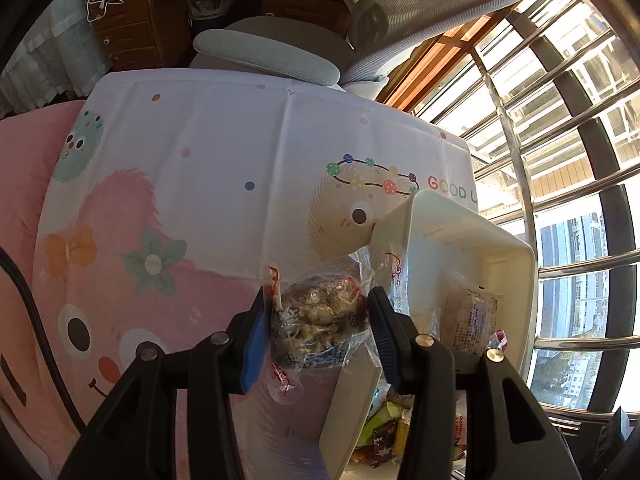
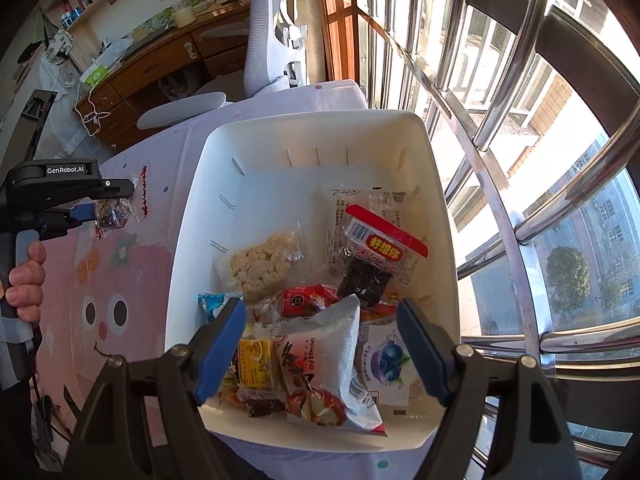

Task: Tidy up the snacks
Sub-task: 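Carry the nut bag with the left tool over the tray and release it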

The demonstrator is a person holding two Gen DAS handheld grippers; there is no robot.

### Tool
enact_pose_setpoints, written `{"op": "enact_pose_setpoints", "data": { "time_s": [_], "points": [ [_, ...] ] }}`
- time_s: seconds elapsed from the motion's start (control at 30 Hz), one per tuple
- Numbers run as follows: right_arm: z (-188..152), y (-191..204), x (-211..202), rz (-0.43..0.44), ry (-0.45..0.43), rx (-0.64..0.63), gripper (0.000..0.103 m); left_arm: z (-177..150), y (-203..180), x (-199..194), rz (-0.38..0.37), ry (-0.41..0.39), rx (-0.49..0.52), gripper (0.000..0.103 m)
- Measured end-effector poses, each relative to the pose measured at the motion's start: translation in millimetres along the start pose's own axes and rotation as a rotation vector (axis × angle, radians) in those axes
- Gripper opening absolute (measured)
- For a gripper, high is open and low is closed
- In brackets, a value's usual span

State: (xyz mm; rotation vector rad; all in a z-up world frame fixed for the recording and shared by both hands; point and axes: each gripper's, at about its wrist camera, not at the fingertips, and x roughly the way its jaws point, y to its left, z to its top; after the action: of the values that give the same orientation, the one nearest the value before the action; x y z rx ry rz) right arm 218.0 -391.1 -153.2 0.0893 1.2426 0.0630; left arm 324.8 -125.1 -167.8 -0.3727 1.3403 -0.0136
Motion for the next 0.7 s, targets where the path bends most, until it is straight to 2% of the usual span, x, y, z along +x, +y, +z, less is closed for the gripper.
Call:
{"op": "enact_pose_setpoints", "data": {
  "time_s": [0.13,0.5,0.53,0.63,0.7],
  "points": [
    [-5.6,-8.6,-5.9,0.016,0.004,-0.029,0.081,-22.8,-17.8,-10.4,-0.035,-0.015,0.003,0.046],
    [-25.3,-30.0,-11.8,0.029,0.007,-0.06,0.083,-87.8,-56.4,4.5,-0.225,-0.02,0.016,0.046],
    [-27.1,-30.3,-12.1,0.03,0.01,-0.059,0.083,-92.1,-58.7,3.9,-0.241,-0.022,0.019,0.048],
    [-32.2,-31.4,-13.8,0.033,0.017,-0.054,0.083,-101.2,-61.7,-2.2,-0.266,-0.027,0.025,0.068],
    [-35.9,-29.4,-15.7,0.033,0.02,-0.052,0.083,-105.7,-61.2,-7.8,-0.248,-0.04,0.045,0.071]
  ]
}}
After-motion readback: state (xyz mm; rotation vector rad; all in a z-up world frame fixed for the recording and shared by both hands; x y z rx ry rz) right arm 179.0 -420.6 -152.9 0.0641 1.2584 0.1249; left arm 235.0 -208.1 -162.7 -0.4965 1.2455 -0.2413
